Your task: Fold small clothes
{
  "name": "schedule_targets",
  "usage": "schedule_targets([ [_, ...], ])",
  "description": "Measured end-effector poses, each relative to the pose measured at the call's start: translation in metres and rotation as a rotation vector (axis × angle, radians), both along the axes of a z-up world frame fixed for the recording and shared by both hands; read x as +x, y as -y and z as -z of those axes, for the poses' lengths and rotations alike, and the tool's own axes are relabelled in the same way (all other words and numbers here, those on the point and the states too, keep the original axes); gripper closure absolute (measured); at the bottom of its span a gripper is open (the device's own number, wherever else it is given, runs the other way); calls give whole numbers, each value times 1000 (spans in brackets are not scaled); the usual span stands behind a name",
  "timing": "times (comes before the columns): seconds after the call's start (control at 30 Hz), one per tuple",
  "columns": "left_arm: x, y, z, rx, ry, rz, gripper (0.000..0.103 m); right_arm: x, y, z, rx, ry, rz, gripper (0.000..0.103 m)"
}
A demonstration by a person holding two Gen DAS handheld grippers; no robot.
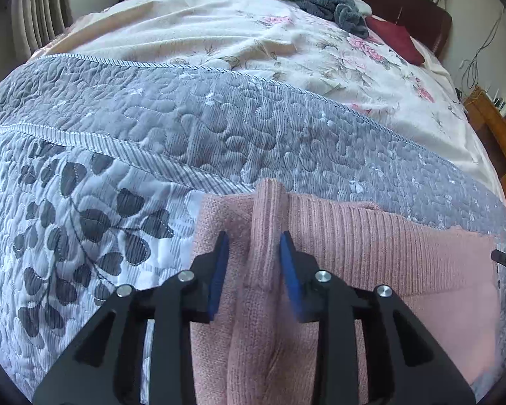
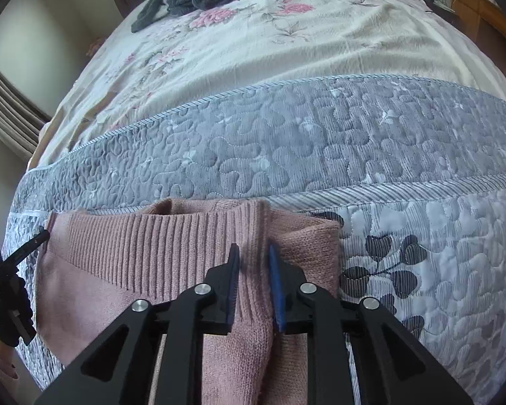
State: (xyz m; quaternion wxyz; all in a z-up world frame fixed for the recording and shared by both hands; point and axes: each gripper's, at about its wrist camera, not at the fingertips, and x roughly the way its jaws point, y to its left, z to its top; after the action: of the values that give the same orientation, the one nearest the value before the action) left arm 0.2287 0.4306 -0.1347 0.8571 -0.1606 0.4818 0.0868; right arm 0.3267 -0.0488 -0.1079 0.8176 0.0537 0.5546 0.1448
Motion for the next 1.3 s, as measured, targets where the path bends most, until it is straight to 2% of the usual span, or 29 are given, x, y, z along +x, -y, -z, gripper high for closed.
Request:
schedule_targets([
  [0.13, -24, -3, -31, 25, 62, -11, 61, -28, 18, -22, 65, 4, -2, 76],
  [0.27, -63, 10, -57, 34, 95, 22, 54, -84, 29, -35, 108, -17, -62, 65],
  [0.37, -93, 33, -59, 44, 80, 79, 50, -126, 32, -24, 111, -71, -96, 65],
  [0.53, -124, 68, -38, -14, 20, 135, 49, -166, 30, 10, 105, -165, -110, 66],
  [0.6, -130, 77, -28, -21, -4, 140, 49, -172, 29, 12, 130, -177, -121, 94],
  [0.67, -133, 82, -19, -32, -24, 144, 48, -174, 30, 5, 153, -169, -112, 94],
  [0.8, -132, 81, -2, -22, -86, 147, 48, -176, 28, -5, 102, -155, -121, 95],
  [0.97, -133, 77, 5, -38, -92, 148, 48, -177, 27, 13, 57, -178, -113, 95],
  [1.2, -132, 77, 13, -40, -92, 144, 48, -176, 26, 32, 62, -194, -89, 96],
  [1.3, -132, 79, 14, -36, -89, 147, 44, -175, 28, 31, 71, -198, -97, 96],
])
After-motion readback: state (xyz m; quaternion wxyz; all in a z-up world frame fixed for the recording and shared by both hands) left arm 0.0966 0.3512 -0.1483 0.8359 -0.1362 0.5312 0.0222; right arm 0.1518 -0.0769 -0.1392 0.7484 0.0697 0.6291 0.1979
